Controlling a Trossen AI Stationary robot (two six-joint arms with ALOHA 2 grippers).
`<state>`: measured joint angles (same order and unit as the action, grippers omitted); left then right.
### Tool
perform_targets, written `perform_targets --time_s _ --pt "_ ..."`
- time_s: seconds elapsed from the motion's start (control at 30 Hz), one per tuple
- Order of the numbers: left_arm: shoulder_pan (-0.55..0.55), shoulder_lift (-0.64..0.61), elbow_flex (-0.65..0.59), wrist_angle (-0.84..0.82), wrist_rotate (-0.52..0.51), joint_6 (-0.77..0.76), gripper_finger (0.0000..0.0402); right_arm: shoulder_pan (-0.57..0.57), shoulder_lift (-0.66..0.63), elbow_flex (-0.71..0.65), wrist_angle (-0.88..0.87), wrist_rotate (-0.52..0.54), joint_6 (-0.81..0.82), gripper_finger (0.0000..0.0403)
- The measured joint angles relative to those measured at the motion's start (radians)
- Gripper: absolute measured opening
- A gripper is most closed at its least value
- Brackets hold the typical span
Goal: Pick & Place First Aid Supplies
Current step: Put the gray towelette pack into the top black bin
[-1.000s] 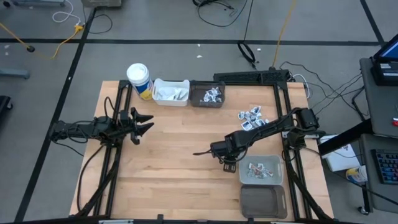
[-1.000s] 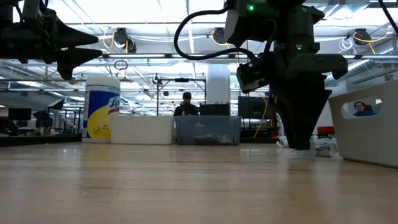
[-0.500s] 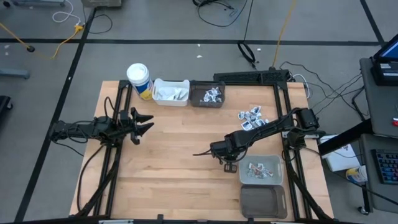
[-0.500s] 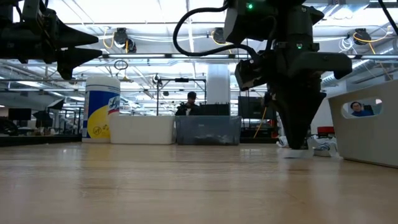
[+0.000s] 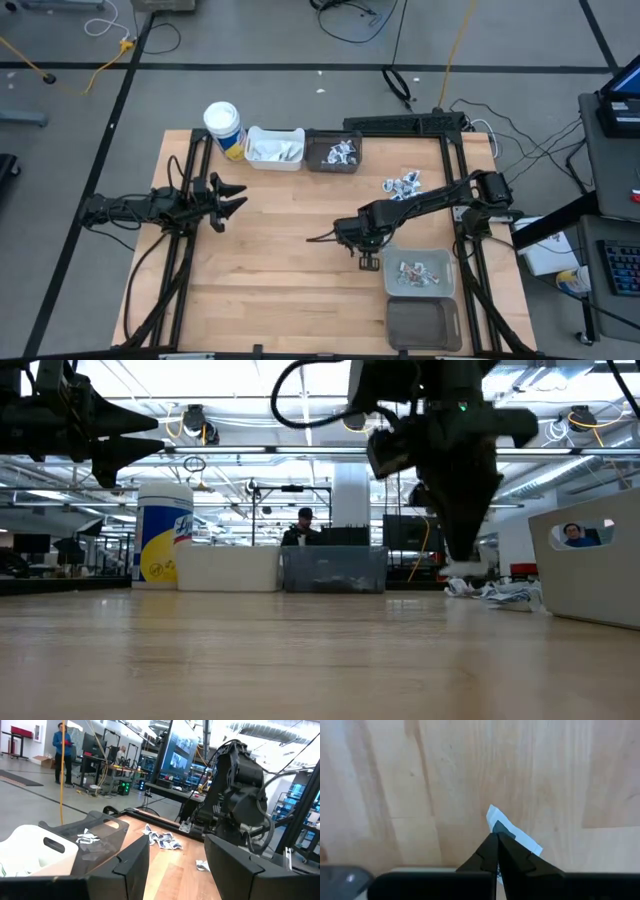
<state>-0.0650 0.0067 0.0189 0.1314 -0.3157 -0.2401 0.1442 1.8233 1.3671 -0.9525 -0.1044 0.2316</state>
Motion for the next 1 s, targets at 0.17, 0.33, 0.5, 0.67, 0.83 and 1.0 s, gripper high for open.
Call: perform_targets --time_s 0.17,0.33,0.5,0.67,0.83,1.0 --pt "0.0 0.0 0.0 0.0 0.0 0.0 0.0196 -0.031 0.0 0.117 -0.133 0.002 -0.069 0.0" --pt "0.0 0.0 0.0 0.0 0.0 0.0 0.0196 -0.062 0.0 0.231 -0.256 0.003 -0.138 0.0" --pt "0.0 0.0 0.0 0.0 0.0 0.0 0.0196 -0.092 0.0 0.338 -0.349 0.002 -0.194 0.0" --pt "0.0 0.0 0.0 0.0 0.0 0.0 0.0196 -0.115 0.0 0.386 -0.363 0.003 -0.227 0.0" --pt "0.0 0.0 0.0 0.0 0.0 0.0 0.0196 -0.173 0.01 0.388 -0.35 0.004 -0.31 0.0" --pt "0.0 0.0 0.0 0.0 0.0 0.0 0.0196 -0.274 0.019 0.388 -0.283 0.033 -0.388 0.0"
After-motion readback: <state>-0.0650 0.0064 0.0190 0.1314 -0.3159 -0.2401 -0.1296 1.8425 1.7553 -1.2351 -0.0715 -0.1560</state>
